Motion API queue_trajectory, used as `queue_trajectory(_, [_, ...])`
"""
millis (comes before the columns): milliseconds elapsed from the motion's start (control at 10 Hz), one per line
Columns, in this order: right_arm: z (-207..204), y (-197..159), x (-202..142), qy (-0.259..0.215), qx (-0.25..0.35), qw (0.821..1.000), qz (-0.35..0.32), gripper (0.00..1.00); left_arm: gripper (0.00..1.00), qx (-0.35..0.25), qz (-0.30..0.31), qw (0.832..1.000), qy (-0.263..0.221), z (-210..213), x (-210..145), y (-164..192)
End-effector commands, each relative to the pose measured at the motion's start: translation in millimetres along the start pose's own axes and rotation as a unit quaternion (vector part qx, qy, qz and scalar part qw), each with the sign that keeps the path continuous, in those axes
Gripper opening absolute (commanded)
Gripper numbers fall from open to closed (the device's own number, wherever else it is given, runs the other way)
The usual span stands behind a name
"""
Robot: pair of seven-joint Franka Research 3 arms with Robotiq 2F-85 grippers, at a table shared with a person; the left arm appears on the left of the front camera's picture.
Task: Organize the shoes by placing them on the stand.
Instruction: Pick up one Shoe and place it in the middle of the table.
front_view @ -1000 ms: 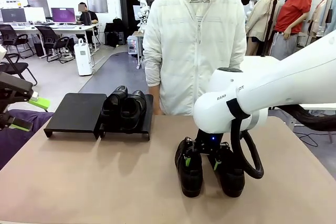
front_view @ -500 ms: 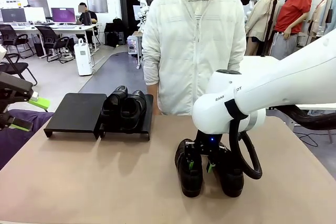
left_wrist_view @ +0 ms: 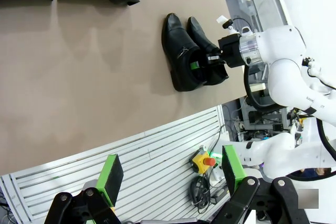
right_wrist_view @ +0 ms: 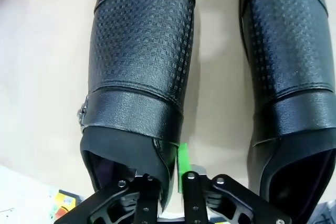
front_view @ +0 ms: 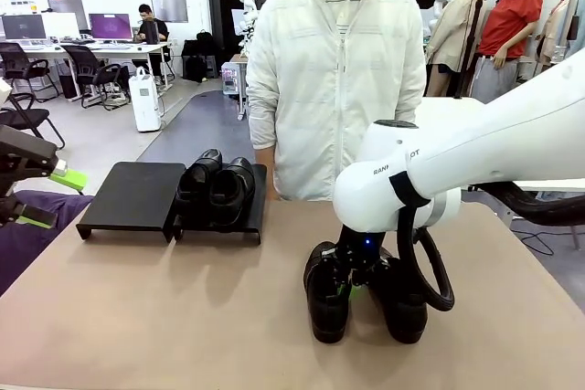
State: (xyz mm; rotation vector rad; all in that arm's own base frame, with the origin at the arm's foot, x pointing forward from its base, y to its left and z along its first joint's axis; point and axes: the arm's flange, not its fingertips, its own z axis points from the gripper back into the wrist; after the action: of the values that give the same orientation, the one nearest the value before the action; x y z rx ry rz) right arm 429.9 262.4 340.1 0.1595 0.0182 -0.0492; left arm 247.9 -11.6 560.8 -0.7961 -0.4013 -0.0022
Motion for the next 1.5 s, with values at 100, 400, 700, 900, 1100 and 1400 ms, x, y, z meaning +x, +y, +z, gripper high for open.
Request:
queue_trajectory(100, [15.5, 10.4, -2.3, -0.009, -0.010, 1.000, -0.015, 0.00, 0.97, -0.012, -0.007, 1.000, 0.000, 1.0, 1.6, 1.7])
queue_trajectory(400, [61.9, 8.3, -28.7, -0.029, -0.016, 0.999, -0.015, 0.00, 0.97, -0.012, -0.007, 1.000, 0.000, 1.0, 1.6, 1.7])
queue_trajectory(700, [116.7, -7.1, -109.3, -0.096, 0.022, 0.995, -0.009, 0.00, 0.97, -0.012, -0.007, 1.000, 0.000, 1.0, 1.6, 1.7])
queue_trajectory(900, [108.8, 1.6, -73.5, -0.063, 0.015, 0.998, -0.002, 0.00, 0.97, -0.012, -0.007, 1.000, 0.000, 1.0, 1.6, 1.7])
queue_trajectory(1100, [108.8, 1.6, -73.5, -0.063, 0.015, 0.998, -0.002, 0.00, 0.97, -0.012, -0.007, 1.000, 0.000, 1.0, 1.6, 1.7])
queue_trajectory(1400, [92.5, 46.5, -98.3, -0.094, 0.016, 0.995, 0.025, 0.00, 0.97, -0.012, -0.007, 1.000, 0.000, 1.0, 1.6, 1.7])
